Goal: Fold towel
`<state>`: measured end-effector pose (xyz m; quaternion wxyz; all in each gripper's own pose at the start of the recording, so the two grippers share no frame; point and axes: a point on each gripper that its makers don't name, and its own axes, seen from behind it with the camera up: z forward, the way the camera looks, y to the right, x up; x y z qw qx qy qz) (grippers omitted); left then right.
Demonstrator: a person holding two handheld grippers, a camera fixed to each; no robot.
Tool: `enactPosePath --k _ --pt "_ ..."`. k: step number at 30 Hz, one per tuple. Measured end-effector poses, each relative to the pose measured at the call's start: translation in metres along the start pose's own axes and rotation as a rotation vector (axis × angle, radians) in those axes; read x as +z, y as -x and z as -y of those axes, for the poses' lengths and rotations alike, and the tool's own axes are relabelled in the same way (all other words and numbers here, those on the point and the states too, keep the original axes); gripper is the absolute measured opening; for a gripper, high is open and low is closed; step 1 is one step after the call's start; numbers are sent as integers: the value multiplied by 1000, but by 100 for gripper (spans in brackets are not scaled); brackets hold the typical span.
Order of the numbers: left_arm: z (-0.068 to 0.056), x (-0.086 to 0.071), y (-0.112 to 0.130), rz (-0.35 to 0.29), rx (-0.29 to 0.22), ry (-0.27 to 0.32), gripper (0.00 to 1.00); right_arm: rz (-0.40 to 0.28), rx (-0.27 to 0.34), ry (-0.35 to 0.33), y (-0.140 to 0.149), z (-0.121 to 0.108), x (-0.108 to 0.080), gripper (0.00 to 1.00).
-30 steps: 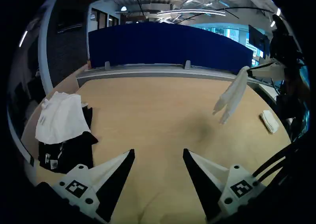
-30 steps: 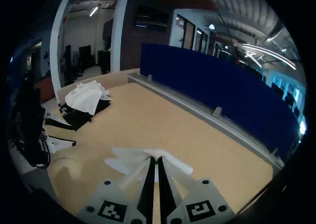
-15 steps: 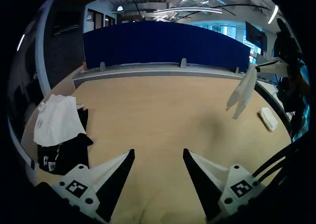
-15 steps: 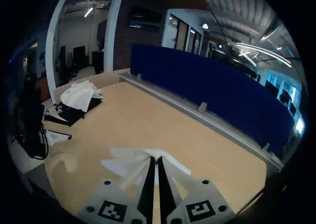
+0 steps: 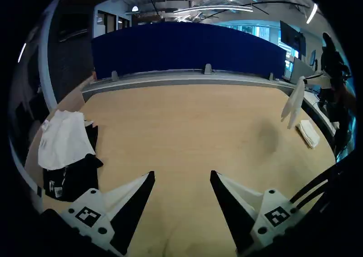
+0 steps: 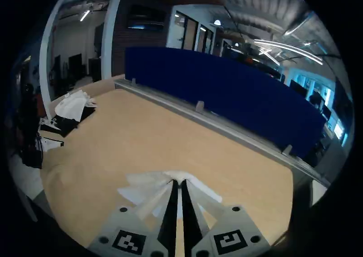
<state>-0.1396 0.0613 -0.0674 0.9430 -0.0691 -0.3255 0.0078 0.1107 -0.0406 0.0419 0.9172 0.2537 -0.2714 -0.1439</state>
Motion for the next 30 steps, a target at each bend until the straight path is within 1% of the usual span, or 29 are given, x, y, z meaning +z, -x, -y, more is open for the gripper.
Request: enactPosePath --k 5,9,18,26,30 --pt "-3 3 0 10 16 -5 90 12 16 36 15 -37 -10 5" --pt "-7 5 -2 15 18 -6 90 22 28 63 25 -64 -16 5" --pt "-16 10 -7 22 27 -6 90 58 35 117 50 -117 -30 5" --pt "-22 12 -9 27 32 -6 90 77 60 153 69 -147 -40 5" --pt "-26 13 -11 28 39 -4 90 88 81 154 80 -153 -44 5"
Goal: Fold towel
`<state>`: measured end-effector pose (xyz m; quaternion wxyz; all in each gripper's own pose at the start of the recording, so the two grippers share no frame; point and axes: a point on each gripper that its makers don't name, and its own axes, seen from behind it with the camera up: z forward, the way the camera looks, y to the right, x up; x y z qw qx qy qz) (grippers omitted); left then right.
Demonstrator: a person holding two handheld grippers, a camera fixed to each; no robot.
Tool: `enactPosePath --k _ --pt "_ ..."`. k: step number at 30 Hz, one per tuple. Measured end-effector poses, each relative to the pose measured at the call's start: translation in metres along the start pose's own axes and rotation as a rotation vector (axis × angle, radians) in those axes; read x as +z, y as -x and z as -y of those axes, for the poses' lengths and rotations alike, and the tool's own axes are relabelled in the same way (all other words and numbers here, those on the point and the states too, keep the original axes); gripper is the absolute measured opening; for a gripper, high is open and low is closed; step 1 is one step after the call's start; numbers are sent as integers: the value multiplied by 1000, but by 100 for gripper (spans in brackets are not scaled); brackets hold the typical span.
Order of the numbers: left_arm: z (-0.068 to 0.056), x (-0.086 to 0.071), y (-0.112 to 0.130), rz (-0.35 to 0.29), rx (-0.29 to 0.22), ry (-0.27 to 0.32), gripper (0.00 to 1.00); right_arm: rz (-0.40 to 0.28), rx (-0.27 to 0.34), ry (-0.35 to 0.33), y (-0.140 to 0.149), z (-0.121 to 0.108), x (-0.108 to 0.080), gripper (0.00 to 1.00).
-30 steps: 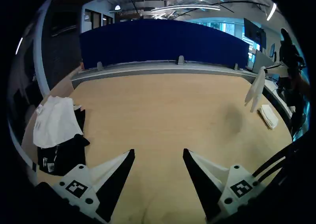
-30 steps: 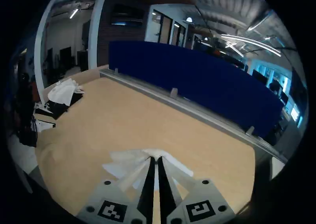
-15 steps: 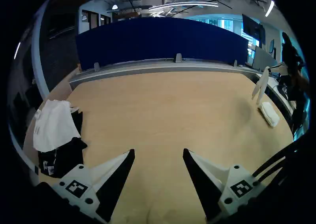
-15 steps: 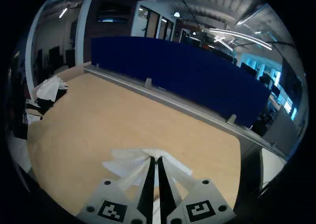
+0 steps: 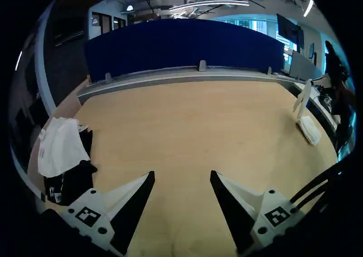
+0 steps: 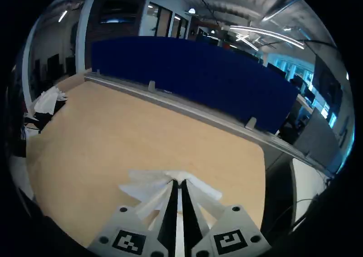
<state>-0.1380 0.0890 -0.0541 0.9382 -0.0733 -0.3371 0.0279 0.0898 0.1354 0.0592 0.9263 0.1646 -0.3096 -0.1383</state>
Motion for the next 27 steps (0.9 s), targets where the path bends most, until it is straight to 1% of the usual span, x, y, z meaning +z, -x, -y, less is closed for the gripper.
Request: enactPosePath --k 5,11,18,23,27 --pt "-4 0 -2 1 7 4 90 15 11 10 15 -6 -8 5" --pt "-9 2 -3 2 11 11 90 35 34 28 38 -12 -25 5" --pt "-10 1 -4 4 19 18 90 85 76 53 81 -18 -42 5" --pt "-10 1 -3 6 21 20 90 126 103 79 113 -22 -50 5" --pt "-10 0 -1 9 25 20 90 155 129 101 135 -25 -53 5"
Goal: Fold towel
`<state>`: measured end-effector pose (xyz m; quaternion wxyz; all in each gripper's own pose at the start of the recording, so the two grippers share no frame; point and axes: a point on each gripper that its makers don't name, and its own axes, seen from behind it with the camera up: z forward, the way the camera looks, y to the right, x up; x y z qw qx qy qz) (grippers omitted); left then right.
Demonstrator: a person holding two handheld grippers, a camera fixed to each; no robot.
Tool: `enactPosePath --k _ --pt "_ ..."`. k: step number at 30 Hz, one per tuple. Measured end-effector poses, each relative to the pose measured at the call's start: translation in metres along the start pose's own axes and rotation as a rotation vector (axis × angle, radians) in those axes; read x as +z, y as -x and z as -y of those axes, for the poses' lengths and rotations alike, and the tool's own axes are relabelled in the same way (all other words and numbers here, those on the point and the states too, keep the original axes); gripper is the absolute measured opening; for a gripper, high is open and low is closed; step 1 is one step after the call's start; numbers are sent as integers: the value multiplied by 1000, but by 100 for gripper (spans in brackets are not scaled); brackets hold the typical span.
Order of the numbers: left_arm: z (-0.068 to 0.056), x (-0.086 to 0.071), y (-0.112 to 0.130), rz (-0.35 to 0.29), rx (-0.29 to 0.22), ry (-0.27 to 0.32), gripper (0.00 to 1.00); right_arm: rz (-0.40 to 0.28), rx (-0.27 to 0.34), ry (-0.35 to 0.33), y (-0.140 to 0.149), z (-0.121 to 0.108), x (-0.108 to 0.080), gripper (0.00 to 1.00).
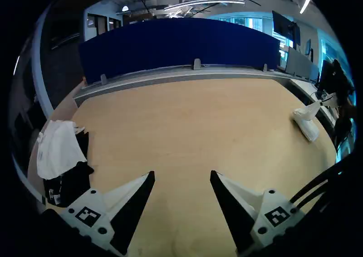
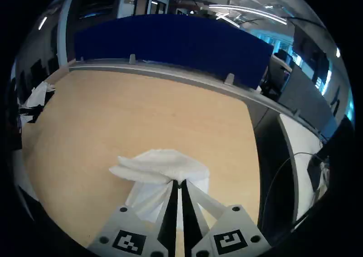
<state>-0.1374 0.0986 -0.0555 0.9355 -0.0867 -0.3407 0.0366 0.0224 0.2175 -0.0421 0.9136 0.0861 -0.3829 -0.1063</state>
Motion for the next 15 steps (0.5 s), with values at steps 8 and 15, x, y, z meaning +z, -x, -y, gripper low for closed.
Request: enactPosePath --k 8,15 --pt "2 -2 3 4 6 -4 90 33 26 36 22 -8 3 5" --pt "5 -5 5 4 5 -10 90 55 29 66 31 -15 6 5"
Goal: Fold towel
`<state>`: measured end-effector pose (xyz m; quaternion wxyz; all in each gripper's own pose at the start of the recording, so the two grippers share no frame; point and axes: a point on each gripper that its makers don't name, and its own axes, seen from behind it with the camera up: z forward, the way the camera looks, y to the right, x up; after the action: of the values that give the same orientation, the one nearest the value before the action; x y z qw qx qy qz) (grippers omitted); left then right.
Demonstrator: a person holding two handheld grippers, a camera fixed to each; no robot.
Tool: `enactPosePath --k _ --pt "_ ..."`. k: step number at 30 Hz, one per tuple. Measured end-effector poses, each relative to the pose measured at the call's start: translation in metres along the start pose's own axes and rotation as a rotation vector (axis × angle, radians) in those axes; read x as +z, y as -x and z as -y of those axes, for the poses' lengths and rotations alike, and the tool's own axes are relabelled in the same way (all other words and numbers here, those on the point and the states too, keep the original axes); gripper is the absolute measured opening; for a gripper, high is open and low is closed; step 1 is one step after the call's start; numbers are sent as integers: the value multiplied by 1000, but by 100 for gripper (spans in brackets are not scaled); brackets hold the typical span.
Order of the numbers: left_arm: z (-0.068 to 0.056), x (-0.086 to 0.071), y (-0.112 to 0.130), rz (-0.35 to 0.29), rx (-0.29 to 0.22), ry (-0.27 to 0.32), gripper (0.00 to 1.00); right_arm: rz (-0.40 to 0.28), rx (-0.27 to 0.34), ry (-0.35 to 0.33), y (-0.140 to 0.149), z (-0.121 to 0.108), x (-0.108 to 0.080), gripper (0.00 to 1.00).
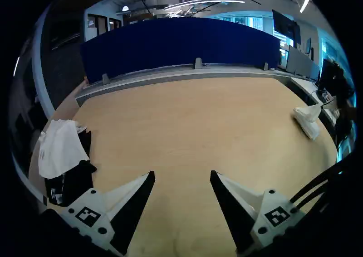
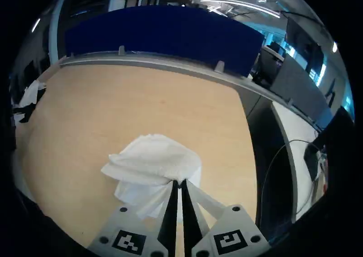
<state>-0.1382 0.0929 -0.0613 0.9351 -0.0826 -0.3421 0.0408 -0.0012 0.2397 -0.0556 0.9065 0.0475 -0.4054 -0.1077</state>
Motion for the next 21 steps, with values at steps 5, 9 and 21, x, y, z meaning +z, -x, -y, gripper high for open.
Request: enactPosePath --k 5,9,21 --pt "1 -2 3 2 1 -4 90 31 21 24 17 -6 6 5" --pt "2 -3 7 9 1 -6 90 66 64 43 38 -8 15 5" --pt "2 -4 6 11 10 -5 90 172 165 77 94 -2 35 6"
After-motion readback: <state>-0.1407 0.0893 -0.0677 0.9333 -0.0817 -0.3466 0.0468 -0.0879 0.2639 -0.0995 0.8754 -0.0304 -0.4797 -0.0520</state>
